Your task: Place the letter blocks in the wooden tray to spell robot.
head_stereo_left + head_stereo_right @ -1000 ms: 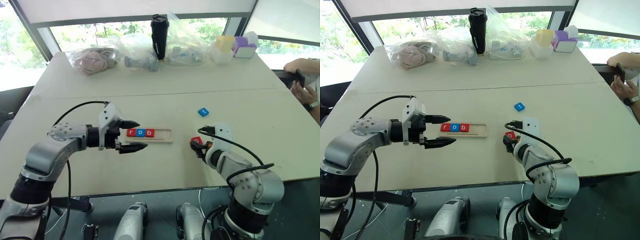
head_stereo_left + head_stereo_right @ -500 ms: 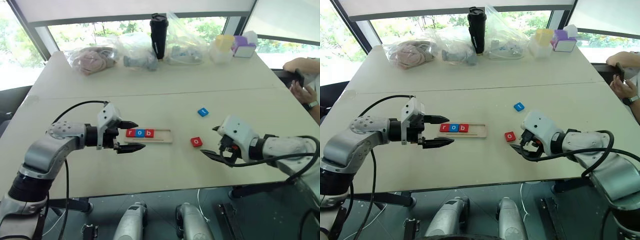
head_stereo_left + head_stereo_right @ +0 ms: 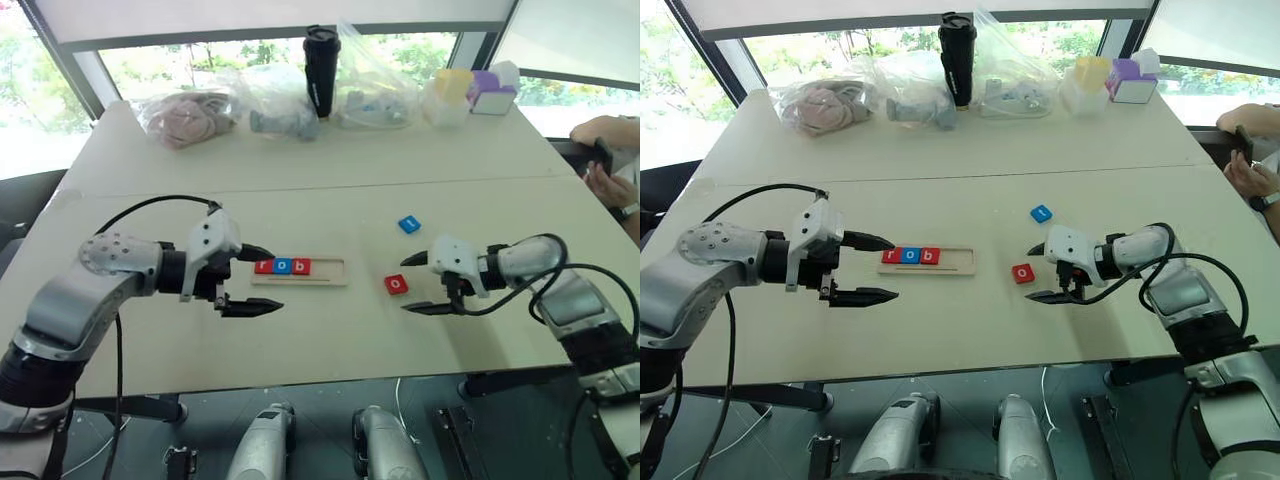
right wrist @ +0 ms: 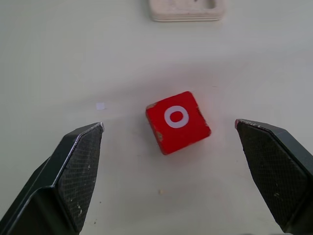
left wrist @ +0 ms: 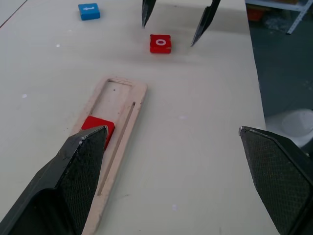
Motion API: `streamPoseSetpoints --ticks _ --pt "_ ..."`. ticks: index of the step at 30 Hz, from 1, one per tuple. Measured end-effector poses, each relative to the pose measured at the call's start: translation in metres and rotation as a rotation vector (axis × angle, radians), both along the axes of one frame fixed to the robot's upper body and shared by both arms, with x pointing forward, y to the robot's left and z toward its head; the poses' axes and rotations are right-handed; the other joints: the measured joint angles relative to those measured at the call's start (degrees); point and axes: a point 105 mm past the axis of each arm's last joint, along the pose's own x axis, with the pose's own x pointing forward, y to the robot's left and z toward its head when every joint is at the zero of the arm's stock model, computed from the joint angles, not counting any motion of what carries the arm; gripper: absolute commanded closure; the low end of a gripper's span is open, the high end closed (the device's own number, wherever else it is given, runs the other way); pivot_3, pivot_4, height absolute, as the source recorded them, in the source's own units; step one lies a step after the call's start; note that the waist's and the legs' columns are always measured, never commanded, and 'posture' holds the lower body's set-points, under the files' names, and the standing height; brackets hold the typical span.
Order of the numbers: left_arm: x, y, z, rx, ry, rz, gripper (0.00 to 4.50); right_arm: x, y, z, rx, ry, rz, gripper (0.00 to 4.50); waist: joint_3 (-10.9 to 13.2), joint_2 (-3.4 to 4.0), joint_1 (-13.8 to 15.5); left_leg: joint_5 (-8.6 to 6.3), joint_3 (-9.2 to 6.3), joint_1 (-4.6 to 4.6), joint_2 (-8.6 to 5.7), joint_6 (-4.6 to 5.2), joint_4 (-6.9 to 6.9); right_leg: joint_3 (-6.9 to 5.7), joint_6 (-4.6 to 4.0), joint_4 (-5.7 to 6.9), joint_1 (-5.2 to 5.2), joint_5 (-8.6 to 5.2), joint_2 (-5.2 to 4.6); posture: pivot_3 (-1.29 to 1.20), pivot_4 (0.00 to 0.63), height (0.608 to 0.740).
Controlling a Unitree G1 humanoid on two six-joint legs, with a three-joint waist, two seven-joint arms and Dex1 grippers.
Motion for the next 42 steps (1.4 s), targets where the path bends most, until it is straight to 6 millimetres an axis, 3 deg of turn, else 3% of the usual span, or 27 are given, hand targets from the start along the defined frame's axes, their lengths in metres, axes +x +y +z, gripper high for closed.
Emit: streamPoseSetpoints --ticks 8,11,16,21,24,28,33,36,42 --pt "-0.004 0.001 -0.008 0.004 0.02 0.032 0.0 0.016 0.002 -0.005 0.0 0.089 0.034 0.03 0.0 0.0 -0.1 0.0 0.0 0.06 0.0 0.0 0.09 0.02 -0.03 0.13 0.03 0.03 0.02 0.0 0.15 0.74" --pt "-0.004 0.002 -0.008 0.002 0.014 0.044 0.0 0.023 0.006 -0.007 0.005 0.118 0.031 0.91 0.0 0.0 -0.1 0.01 0.0 0.06 0.0 0.0 0.08 0.03 -0.02 0.16 0.01 0.04 0.03 0.0 0.15 0.74" --pt "-0.004 0.005 -0.01 -0.001 0.015 0.064 0.0 0.027 0.009 -0.008 0.012 0.133 0.037 3.34 0.0 0.0 0.0 0.01 -0.01 0.08 0.0 -0.01 0.08 0.04 0.07 0.2 0.01 0.08 0.04 0.0 0.15 0.74" --pt "-0.004 0.008 -0.009 -0.004 0.011 0.081 0.0 0.027 0.012 -0.005 0.023 0.14 0.025 3.34 0.0 0.01 -0.1 0.01 0.0 0.11 0.0 -0.01 0.09 0.07 0.06 0.32 -0.02 0.08 0.04 0.0 0.15 0.74" --pt "-0.003 0.012 -0.006 -0.008 0.001 0.095 0.0 0.03 0.024 0.012 0.081 0.112 0.004 3.34 0.0 0.01 -0.2 0.02 0.0 0.14 0.01 -0.03 0.09 0.09 0.06 0.44 -0.07 0.07 0.04 0.0 0.15 0.74" --pt "0.003 0.027 0.001 -0.003 -0.012 0.152 0.0 0.038 0.068 0.034 0.198 0.112 -0.018 3.34 0.0 0.01 -0.5 0.02 -0.02 0.3 0.08 -0.03 0.05 0.14 -0.02 0.63 -0.08 0.03 0.14 0.0 0.15 0.74" --pt "0.01 0.041 0.0 0.007 0.001 0.205 0.0 0.042 0.116 0.046 0.284 0.132 -0.007 3.34 0.0 0.01 0.0 0.02 -0.07 0.3 0.08 -0.05 0.05 0.14 -0.02 0.6 -0.05 0.04 0.2 0.0 0.15 0.74" --pt "0.012 0.043 0.0 0.01 0.0 0.212 0.0 0.046 0.129 0.039 0.276 0.138 -0.011 3.34 0.0 0.01 0.1 0.02 -0.05 0.3 0.0 -0.06 0.05 0.14 0.0 0.55 -0.01 0.05 0.13 0.0 0.15 0.74" --pt "0.012 0.042 0.0 0.007 -0.003 0.216 0.0 0.051 0.126 0.01 0.174 0.168 -0.028 3.34 0.0 0.01 -0.3 0.03 -0.02 0.29 0.02 -0.07 0.03 0.16 0.08 0.6 -0.06 0.09 0.15 0.0 0.15 0.74"
